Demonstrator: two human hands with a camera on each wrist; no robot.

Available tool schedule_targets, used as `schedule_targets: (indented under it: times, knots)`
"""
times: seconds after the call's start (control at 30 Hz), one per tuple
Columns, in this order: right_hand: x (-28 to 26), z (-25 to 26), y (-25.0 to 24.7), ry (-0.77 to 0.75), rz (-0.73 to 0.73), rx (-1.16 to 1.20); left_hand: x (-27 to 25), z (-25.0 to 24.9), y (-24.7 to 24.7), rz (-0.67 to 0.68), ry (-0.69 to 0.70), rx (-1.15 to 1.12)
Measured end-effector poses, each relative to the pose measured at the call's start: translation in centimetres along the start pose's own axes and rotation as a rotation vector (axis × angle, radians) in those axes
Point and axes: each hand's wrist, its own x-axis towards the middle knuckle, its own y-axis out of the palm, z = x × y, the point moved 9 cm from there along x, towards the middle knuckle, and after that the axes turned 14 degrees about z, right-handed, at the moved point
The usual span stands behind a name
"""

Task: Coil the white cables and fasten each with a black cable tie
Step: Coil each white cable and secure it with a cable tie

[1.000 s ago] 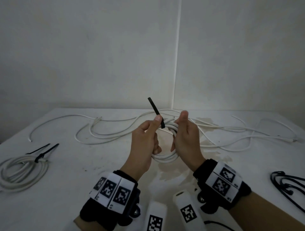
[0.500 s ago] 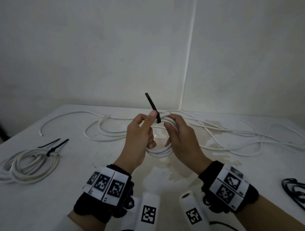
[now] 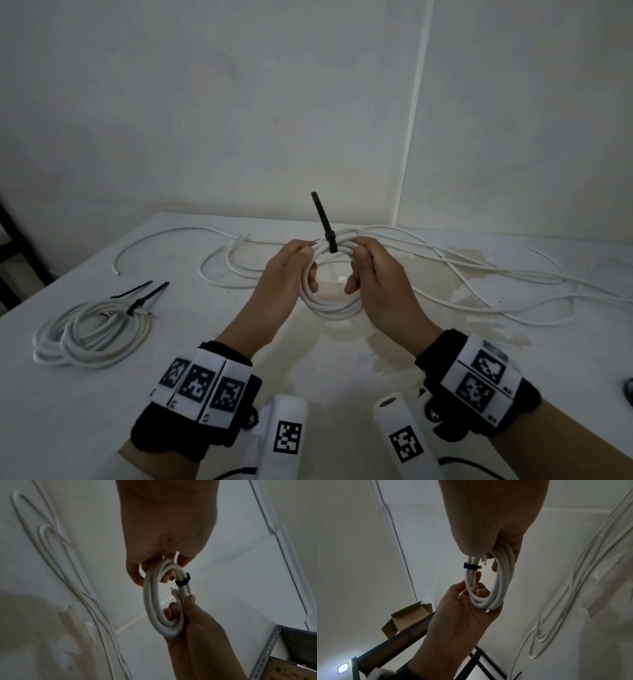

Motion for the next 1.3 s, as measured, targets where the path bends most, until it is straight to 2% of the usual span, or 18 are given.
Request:
schedule_targets:
  times: [0.13, 0.27, 0.4, 0.53, 0.63, 0.83, 0.93, 1.07, 1.3]
  knots:
    - [0.5, -0.3, 0.5, 0.032, -0.027, 0.020, -0.7, 0.2, -0.8, 0.035, 0.026, 0.039]
    - [0.8, -0.8, 2.0, 0.065, 0.007, 0.048, -1.0, 0.6, -2.3, -0.016, 0.041, 0.165]
    - [1.4, -2.1, 4.1, 0.137, 0.105, 0.095, -1.4, 1.1, -3.1, -0.019, 0.048, 0.249]
    - [1.5, -2.3, 6.5, 0.143, 0.256, 0.117, -2.0, 1.5, -4.4, -0.033, 0.037, 0.287]
    - [1.7, -2.4, 8.2, 0.175, 0.356, 0.128, -2.4, 2.2, -5.5, -0.052, 0.006, 0.316]
    - [1.5, -2.5, 10.9, 0.242, 0.448, 0.093, -3.0, 4.1, -8.9, -0.145, -0.058, 0.393]
    - [1.2, -3.7, 12.0, 0.356, 0.529, 0.058, -3.4, 4.5, -10.9, -0.132, -0.083, 0.448]
    - [1.3, -5.2, 11.8, 0.470, 0.546, 0.007, -4.4, 4.7, -14.4, -0.121, -0.123, 0.539]
    - [0.5, -5.9, 12.0, 0.534, 0.592, -0.088, -6.9, 6.5, -22.5, -0.180, -0.338, 0.653]
